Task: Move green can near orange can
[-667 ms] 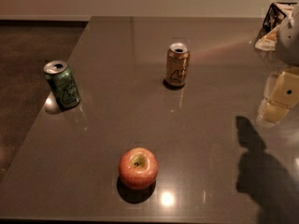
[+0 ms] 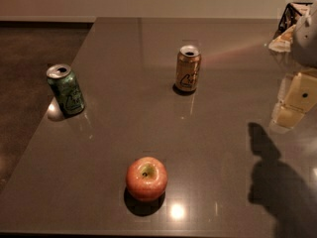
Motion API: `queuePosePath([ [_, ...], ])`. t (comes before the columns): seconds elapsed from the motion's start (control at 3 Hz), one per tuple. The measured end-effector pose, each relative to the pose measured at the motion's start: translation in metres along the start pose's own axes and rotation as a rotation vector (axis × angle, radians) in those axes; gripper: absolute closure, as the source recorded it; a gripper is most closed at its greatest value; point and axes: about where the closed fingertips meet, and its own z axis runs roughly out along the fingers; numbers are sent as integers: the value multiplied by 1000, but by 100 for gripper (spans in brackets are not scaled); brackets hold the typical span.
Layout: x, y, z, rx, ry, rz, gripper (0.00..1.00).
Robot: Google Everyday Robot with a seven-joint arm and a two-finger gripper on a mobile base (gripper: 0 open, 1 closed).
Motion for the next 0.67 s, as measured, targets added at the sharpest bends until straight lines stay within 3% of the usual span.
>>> queuePosePath([
  [0.33, -23, -8, 6, -28, -104, -11, 0],
  [0.67, -64, -18, 15, -45, -200, -31, 0],
])
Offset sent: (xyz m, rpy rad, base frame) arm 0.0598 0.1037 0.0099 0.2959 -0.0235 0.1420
